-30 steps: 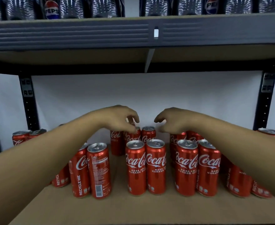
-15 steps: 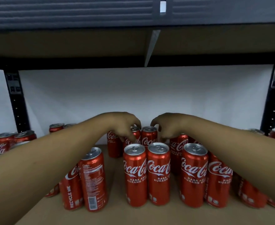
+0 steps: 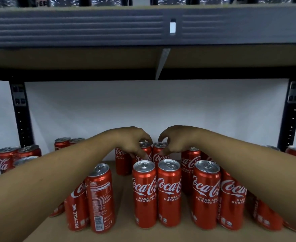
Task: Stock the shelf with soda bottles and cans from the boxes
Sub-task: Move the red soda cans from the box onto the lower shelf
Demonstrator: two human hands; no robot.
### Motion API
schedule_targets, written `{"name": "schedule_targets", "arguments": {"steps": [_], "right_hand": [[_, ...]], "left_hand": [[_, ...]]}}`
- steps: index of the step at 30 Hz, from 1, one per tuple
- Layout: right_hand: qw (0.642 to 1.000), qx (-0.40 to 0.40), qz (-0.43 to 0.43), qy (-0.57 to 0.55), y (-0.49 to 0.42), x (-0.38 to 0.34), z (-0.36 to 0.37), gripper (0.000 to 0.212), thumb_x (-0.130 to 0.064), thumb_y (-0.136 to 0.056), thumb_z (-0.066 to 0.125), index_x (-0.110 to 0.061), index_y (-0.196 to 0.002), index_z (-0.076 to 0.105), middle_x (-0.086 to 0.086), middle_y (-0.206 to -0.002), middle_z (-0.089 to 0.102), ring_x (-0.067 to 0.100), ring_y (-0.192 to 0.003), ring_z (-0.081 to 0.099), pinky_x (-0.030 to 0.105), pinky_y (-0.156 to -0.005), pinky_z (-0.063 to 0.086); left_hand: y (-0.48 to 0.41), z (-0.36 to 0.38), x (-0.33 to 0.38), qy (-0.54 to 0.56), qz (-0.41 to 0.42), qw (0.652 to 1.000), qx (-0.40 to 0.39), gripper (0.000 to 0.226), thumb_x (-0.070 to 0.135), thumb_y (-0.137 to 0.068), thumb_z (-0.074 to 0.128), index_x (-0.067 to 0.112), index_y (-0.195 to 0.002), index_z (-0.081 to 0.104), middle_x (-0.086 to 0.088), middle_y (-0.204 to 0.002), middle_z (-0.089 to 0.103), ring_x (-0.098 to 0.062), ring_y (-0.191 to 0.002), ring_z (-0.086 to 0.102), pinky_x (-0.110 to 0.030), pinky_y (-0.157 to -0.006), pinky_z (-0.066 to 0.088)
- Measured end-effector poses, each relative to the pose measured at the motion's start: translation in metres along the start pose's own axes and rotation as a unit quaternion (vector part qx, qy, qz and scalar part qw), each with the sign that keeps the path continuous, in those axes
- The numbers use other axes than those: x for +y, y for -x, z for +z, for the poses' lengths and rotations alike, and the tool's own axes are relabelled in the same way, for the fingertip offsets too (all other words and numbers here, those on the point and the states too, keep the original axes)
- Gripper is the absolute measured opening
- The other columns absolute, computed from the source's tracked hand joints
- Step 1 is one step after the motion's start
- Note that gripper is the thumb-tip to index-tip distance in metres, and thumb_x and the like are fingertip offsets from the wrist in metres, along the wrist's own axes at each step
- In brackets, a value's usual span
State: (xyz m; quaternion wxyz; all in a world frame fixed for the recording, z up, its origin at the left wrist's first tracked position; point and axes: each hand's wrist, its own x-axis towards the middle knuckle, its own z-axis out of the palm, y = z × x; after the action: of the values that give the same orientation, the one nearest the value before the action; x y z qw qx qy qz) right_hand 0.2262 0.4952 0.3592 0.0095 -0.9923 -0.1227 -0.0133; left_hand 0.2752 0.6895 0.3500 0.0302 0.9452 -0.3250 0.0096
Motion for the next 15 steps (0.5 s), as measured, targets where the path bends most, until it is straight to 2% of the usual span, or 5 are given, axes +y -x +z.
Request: {"name": "schedule_targets", "arguments": {"steps": [3,5,8,11,15], "right_hand": [[1.0,-0.012,0.011,0.015,0.015,0.01,-0.011,0.076,-0.059,-0.09,0.066,-0.028,-0.153,0.038,-0.004,-0.15,0.05,0.021,-0.133,0.051,0.038,-0.107,0.044],[0.999,-0.005,0.027,0.035,0.03,0.024,-0.022,0.073,-0.06,-0.089,0.065,-0.029,-0.15,0.042,-0.007,-0.147,0.053,0.019,-0.129,0.054,0.039,-0.104,0.047],[0.997,-0.014,0.042,0.07,0.054,0.047,-0.036,0.06,-0.049,-0.09,0.067,-0.027,-0.144,0.05,-0.01,-0.139,0.059,0.016,-0.119,0.058,0.037,-0.099,0.051],[0.993,-0.022,0.067,0.092,0.075,0.063,-0.042,0.061,-0.04,-0.089,0.069,-0.025,-0.144,0.05,-0.007,-0.141,0.057,0.016,-0.122,0.056,0.035,-0.1,0.05],[0.988,-0.033,0.101,0.115,0.084,0.081,-0.034,0.064,-0.03,-0.086,0.071,-0.021,-0.146,0.049,-0.002,-0.142,0.055,0.021,-0.125,0.055,0.036,-0.099,0.05]], "left_hand": [[0.004,-0.008,0.001,-0.031,-0.013,0.999,0.011,0.075,0.056,-0.082,0.077,0.032,-0.148,0.048,0.007,-0.143,0.057,-0.016,-0.123,0.057,-0.035,-0.099,0.051],[0.008,-0.02,0.009,-0.041,-0.021,0.998,0.049,0.071,0.058,-0.083,0.074,0.034,-0.145,0.05,0.008,-0.138,0.058,-0.014,-0.116,0.057,-0.033,-0.091,0.051],[0.004,-0.028,0.039,-0.021,0.018,0.995,0.099,0.057,0.058,-0.086,0.069,0.036,-0.137,0.056,0.012,-0.128,0.06,-0.004,-0.097,0.057,-0.025,-0.077,0.048],[-0.015,-0.023,0.082,-0.015,0.066,0.993,0.091,0.059,0.058,-0.087,0.068,0.034,-0.139,0.054,0.012,-0.127,0.06,-0.006,-0.098,0.057,-0.026,-0.077,0.049],[-0.047,-0.003,0.122,-0.05,0.082,0.995,0.035,0.068,0.057,-0.083,0.074,0.027,-0.14,0.053,0.006,-0.132,0.062,-0.017,-0.11,0.06,-0.036,-0.091,0.054]]}}
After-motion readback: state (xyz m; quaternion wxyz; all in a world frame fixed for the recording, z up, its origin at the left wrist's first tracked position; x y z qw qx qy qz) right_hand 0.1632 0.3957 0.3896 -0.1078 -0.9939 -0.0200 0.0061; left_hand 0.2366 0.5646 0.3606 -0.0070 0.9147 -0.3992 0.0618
